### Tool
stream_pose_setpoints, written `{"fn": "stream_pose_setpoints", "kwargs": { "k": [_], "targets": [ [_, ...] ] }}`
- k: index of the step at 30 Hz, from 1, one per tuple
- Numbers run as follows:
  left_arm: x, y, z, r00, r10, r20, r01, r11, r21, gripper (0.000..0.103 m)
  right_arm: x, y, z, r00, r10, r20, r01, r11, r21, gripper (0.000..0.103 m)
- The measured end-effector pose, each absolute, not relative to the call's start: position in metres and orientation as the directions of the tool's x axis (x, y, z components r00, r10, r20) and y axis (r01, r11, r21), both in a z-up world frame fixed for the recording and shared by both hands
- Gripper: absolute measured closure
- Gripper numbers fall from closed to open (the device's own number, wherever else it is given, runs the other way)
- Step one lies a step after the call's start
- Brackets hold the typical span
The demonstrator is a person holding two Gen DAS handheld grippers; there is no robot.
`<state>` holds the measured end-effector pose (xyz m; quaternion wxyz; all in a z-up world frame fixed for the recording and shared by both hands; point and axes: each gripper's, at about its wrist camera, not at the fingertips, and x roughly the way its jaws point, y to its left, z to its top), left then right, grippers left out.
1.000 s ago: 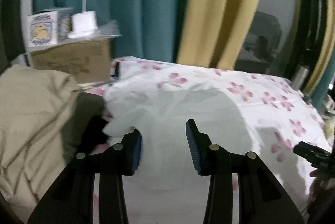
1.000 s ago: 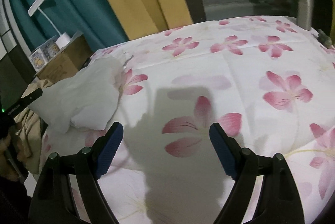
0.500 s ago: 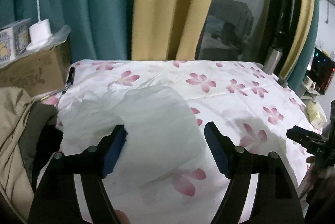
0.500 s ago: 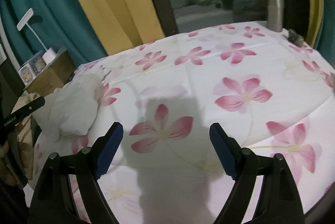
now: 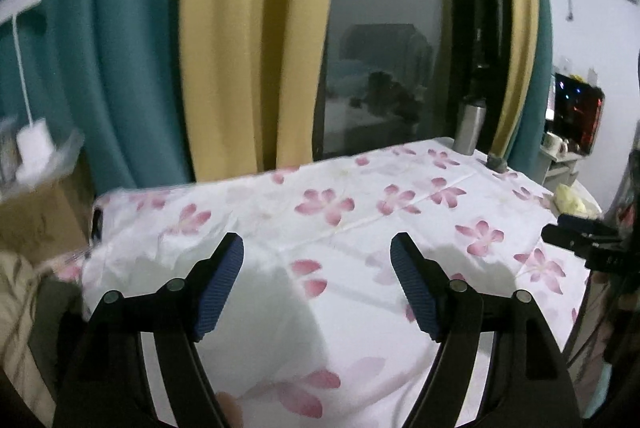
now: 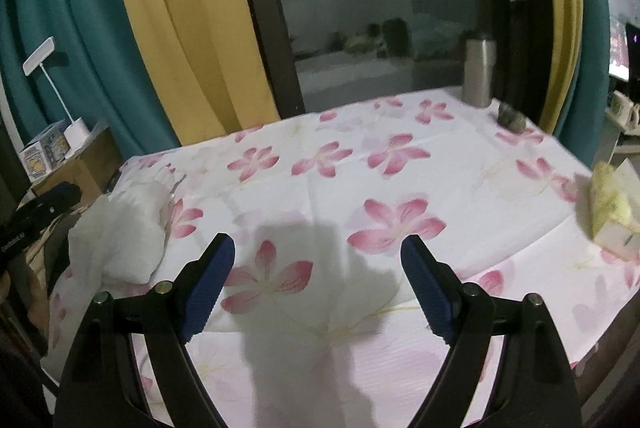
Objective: Fold large clothes
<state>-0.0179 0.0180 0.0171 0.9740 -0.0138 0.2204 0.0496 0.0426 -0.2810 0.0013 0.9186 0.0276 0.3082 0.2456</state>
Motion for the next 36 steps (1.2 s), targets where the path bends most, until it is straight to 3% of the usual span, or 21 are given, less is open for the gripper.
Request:
{"fn": "stream_pose_setpoints", "kwargs": {
  "k": [14, 22, 30, 36],
  "targets": [
    [-0.017, -0.042, 0.061, 0.957, 0.141, -0.254, -0.099, 0.98, 0.172, 0.024, 0.023, -0.293, 0.057, 0.806, 0.418, -0.419, -0.41, 0.905, 0.113, 0.018],
    [-0.051, -0.037, 0.09, 0.977, 0.132, -0.165, -0.122, 0.99, 0.071, 0.024, -0.005, -0.287, 0.093, 0.84, 0.426, -0.335, -0.435, 0.899, 0.054, 0.017],
    [-0.095, -0.024, 0.108, 0.981, 0.173, -0.092, -0.172, 0.985, 0.018, 0.024, -0.04, -0.278, 0.122, 0.855, 0.465, -0.23, -0.474, 0.88, 0.018, 0.008],
    [-0.107, -0.013, 0.106, 0.98, 0.175, -0.094, -0.176, 0.984, -0.002, 0.024, -0.057, -0.268, 0.126, 0.851, 0.491, -0.188, -0.5, 0.866, 0.003, 0.008]
  ]
}}
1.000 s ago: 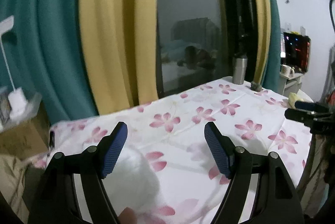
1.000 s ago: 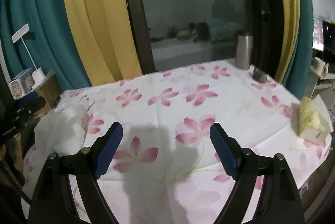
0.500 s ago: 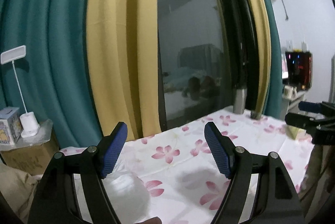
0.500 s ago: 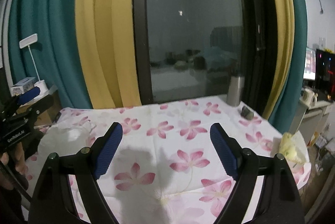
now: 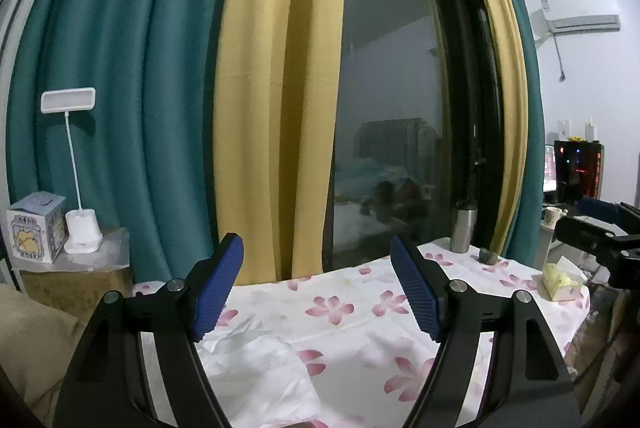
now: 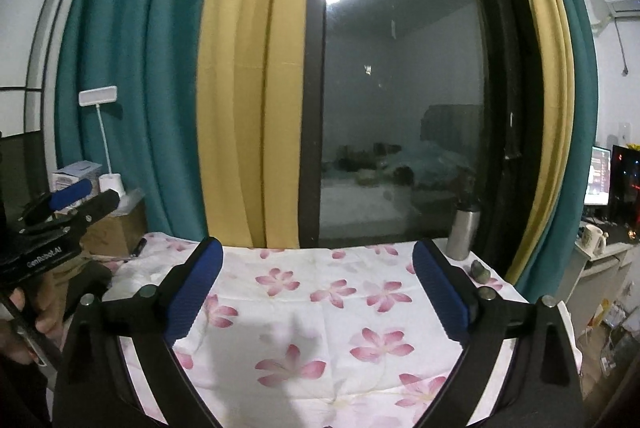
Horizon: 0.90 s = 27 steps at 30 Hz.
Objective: Fold large clothes
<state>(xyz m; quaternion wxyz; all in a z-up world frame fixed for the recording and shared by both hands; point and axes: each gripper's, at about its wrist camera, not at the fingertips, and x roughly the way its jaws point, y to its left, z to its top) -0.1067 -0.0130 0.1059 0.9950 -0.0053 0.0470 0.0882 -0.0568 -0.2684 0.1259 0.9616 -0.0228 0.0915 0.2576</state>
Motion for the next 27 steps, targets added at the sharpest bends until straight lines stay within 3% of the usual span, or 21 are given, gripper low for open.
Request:
{"fn": "stream_pose_setpoints", "kwargs": {
  "k": [13, 27],
  "targets": [
    [-0.091, 0.011, 0.076, 0.96, 0.176, -0.218, -0.197, 0.978, -0.076, 0.024, -0.044, -0.259, 0.098, 0.828, 0.491, -0.271, -0.502, 0.864, 0.032, 0.008],
    [-0.083, 0.011, 0.069, 0.951, 0.174, -0.256, -0.202, 0.975, -0.088, 0.024, -0.037, -0.258, 0.091, 0.821, 0.485, -0.302, -0.496, 0.867, 0.045, 0.008]
  ]
}}
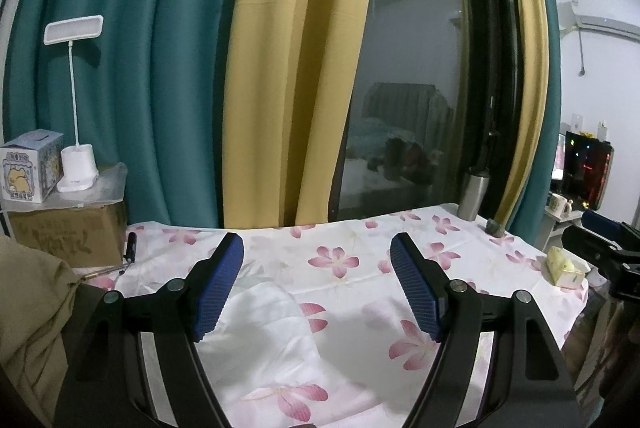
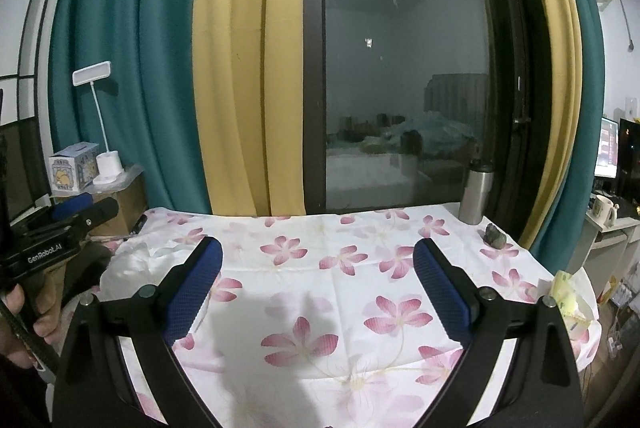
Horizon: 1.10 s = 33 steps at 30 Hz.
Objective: Fold large clothes
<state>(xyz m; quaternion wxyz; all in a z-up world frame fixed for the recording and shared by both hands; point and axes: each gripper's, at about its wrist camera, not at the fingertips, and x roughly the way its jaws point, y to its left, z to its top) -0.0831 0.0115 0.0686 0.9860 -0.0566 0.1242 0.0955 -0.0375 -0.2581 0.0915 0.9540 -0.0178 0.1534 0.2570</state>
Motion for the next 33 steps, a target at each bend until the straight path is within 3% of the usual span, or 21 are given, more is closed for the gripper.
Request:
{"fn": "stream_pose_setpoints", "kwargs": {
  "k": [33],
  "targets": [
    [-0.082, 0.012, 0.067, 0.95, 0.172, -0.262, -0.201, 0.976, -0.088, 0.024, -0.033, -0.252, 0.081, 0.812, 0.483, -0.328, -0.498, 0.866, 0.041, 0.008]
  ]
}}
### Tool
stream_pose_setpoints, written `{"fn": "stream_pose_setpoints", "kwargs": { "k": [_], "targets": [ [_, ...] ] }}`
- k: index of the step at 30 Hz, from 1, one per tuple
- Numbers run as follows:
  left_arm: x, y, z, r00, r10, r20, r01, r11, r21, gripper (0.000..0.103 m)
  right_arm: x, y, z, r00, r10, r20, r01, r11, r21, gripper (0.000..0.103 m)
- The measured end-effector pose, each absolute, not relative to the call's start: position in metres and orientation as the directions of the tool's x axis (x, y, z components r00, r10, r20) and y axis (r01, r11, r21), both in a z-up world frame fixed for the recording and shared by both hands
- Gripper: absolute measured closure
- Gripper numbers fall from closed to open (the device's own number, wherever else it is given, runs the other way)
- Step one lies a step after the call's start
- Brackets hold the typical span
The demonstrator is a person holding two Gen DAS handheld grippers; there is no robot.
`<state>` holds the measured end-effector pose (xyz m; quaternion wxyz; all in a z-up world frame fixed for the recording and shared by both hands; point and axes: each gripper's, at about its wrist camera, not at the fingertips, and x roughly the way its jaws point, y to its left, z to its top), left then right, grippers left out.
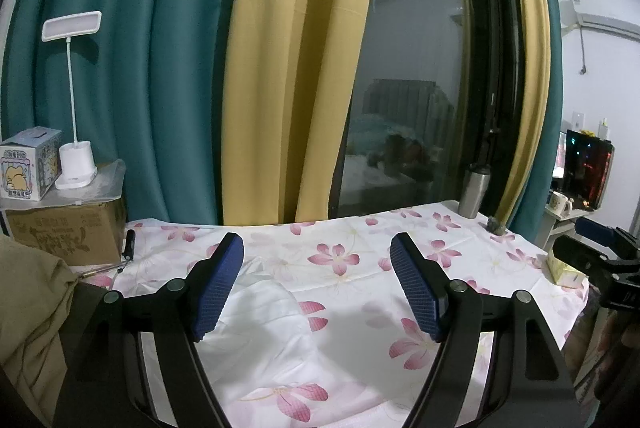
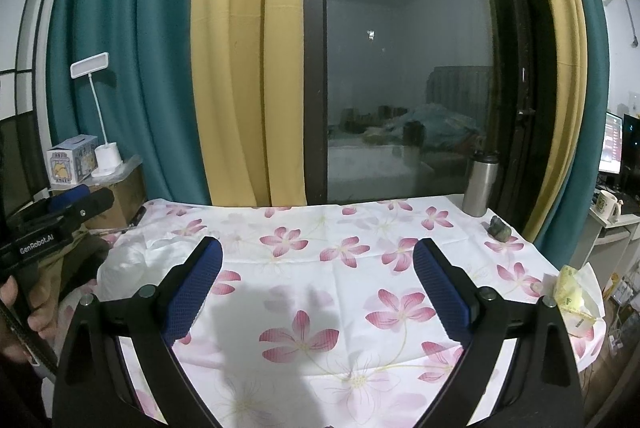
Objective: Fold large clothes
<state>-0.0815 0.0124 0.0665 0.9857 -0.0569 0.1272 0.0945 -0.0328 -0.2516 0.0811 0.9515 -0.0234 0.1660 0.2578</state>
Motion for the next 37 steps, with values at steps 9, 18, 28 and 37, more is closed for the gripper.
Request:
{"fn": "stream_pose_setpoints", "kwargs": {
  "k": [9, 18, 28, 37],
  "targets": [
    [-0.082, 0.0119, 0.0656, 0.948, 0.174, -0.266, -0.202, 0.976, -0.082, 0.024, -0.0316, -0.2496, 0.08, 0.81, 0.48, -0.336, -0.495, 0.868, 0.047, 0.008],
    [-0.0814, 0.0128, 0.0624, 0.947, 0.17, -0.271, -0.197, 0.978, -0.074, 0.024, -0.03, -0.2478, 0.077, 0.806, 0.481, -0.345, -0.497, 0.866, 0.046, 0.008],
    [-0.0786, 0.0132, 0.0629, 0.947, 0.162, -0.277, -0.19, 0.979, -0.077, 0.024, -0.0293, -0.2464, 0.0757, 0.805, 0.479, -0.35, -0.496, 0.867, 0.046, 0.008],
    [-0.0785, 0.0142, 0.063, 0.946, 0.162, -0.28, -0.19, 0.979, -0.075, 0.024, -0.0268, -0.2437, 0.0742, 0.8, 0.478, -0.362, -0.498, 0.866, 0.044, 0.008]
  ]
}}
